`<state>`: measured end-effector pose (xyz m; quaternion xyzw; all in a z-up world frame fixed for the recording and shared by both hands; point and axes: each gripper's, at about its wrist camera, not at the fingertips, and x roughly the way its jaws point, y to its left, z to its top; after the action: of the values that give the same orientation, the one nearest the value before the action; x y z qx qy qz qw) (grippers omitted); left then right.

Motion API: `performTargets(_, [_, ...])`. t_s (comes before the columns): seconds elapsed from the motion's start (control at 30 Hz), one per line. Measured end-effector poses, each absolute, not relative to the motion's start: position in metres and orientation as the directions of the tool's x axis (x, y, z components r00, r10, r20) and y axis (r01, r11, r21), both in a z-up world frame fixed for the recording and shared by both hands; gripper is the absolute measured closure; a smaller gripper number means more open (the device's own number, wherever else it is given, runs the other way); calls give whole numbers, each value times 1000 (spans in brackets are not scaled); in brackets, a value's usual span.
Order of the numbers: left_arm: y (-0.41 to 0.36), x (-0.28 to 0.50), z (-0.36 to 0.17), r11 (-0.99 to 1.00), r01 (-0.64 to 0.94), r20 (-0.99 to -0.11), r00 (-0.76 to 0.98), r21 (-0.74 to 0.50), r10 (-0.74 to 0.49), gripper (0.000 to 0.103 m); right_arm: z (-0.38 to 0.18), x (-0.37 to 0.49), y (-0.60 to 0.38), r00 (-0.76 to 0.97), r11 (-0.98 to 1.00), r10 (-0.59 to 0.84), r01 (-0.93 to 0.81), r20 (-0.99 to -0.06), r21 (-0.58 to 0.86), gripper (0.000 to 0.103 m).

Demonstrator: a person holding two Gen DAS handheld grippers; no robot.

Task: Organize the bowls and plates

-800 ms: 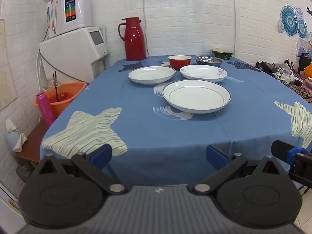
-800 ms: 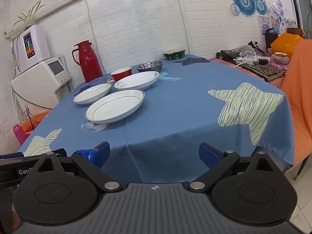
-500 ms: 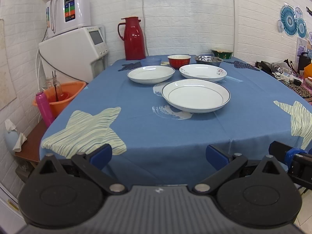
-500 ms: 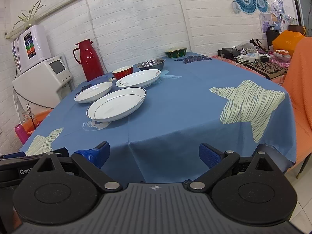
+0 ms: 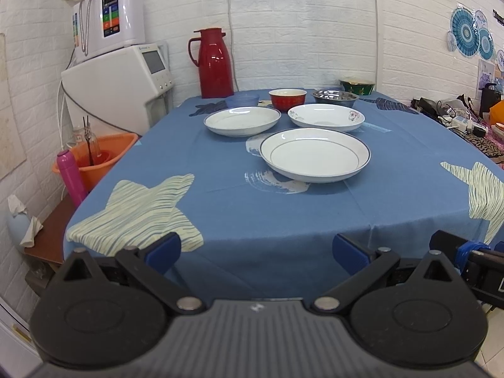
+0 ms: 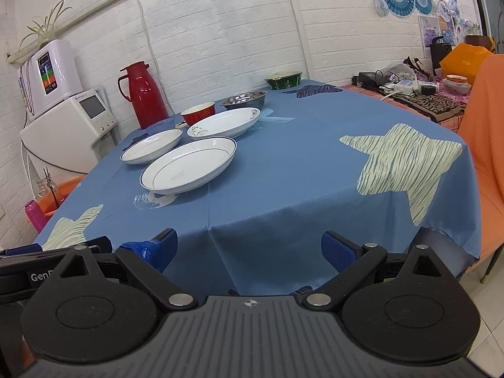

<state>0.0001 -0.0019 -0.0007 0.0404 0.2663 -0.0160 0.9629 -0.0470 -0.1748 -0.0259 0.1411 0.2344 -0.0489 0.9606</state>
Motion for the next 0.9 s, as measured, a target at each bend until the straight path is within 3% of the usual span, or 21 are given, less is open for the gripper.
performTargets(0.9, [-5,0,-2,996,54,-516,857,75,-8,1,-29,-45,-171,876,957,-12,150,-482,250,17])
